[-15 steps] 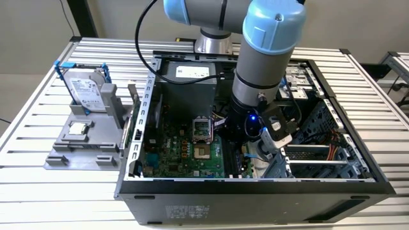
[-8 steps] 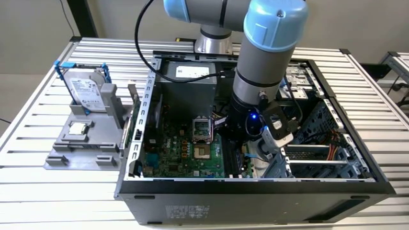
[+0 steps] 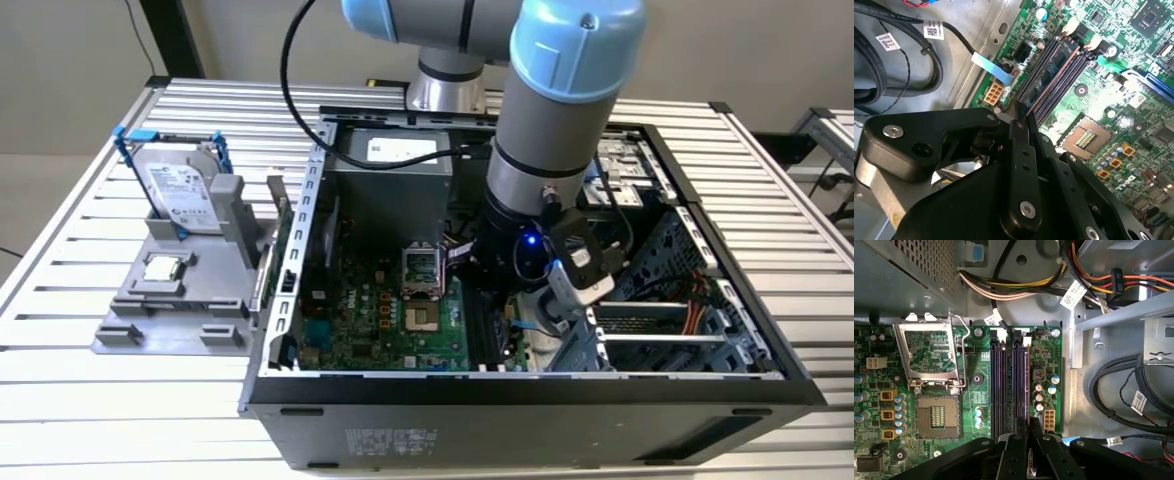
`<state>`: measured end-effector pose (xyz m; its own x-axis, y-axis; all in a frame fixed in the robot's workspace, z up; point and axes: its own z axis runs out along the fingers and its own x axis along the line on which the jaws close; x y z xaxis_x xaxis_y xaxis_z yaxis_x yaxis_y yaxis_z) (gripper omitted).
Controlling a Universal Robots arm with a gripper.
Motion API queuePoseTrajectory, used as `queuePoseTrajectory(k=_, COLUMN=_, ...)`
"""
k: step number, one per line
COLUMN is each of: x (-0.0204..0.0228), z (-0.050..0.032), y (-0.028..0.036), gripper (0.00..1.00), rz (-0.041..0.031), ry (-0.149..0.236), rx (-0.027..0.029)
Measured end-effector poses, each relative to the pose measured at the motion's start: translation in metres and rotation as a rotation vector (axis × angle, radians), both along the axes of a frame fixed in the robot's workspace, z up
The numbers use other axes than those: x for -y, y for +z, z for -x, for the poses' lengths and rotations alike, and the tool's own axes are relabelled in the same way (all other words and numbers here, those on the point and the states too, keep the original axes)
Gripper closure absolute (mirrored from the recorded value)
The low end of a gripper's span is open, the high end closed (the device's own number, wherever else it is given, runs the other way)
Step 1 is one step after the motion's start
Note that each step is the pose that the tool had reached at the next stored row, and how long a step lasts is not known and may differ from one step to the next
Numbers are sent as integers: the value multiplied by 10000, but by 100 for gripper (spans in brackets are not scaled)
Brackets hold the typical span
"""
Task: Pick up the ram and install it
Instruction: 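Insert the ram into the slot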
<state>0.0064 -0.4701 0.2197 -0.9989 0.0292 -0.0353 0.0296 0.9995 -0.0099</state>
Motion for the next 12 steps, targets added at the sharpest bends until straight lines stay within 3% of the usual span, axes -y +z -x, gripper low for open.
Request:
queuePoseTrajectory(k=7, x=1, z=0, y=122, gripper=100, rz=2, ry=-1, rx=-4)
queuePoseTrajectory(k=12, x=5, z=0, y=137, gripper=100, rz=3, ry=1, rx=-6)
